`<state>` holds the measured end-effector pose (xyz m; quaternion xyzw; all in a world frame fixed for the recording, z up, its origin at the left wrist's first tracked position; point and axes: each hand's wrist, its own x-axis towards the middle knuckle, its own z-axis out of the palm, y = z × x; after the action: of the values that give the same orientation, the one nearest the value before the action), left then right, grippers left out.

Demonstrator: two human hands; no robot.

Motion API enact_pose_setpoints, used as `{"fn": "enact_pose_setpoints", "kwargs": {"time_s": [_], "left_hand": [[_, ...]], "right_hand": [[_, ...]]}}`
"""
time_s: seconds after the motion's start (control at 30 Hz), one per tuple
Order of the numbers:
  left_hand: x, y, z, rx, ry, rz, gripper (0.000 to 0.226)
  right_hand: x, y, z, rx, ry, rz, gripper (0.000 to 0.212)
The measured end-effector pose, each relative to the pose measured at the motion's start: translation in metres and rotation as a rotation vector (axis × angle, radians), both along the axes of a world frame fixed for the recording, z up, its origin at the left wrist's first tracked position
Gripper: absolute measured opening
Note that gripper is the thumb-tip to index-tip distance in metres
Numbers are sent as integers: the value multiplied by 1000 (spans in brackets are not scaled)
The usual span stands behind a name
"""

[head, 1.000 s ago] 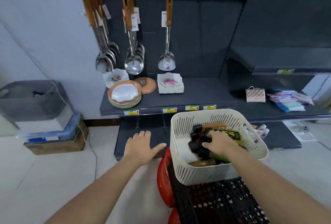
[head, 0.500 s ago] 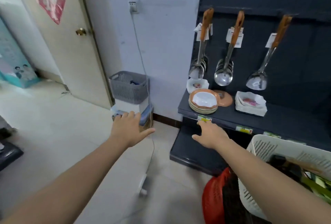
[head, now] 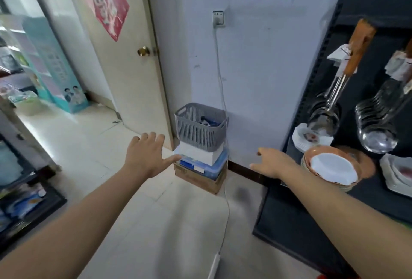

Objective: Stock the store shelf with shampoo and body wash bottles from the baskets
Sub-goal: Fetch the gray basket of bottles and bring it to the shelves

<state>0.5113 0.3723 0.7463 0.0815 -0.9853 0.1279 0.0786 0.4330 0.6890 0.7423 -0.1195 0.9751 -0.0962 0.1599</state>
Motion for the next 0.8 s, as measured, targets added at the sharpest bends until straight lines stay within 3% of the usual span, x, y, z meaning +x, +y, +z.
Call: {"fn": "enact_pose_setpoints", "kwargs": {"time_s": [0.13, 0.43, 0.6, 0.8], "left_hand": [[-57, -34, -8, 30, 8, 19, 104], [-273, -99, -50, 20, -35, -64, 125], [-415, -122, -64, -30, -219, -79, 94], [-530, -148, -62, -54, -273, -111, 86]], "right_hand": [[-60, -32, -7, -30, -41, -10, 61], [-272, -124, -52, -66, -45, 25, 51], [-393, -174, -75, -62, -136, 66, 50], [-499, -212, -78, -36, -200, 47, 53]]}}
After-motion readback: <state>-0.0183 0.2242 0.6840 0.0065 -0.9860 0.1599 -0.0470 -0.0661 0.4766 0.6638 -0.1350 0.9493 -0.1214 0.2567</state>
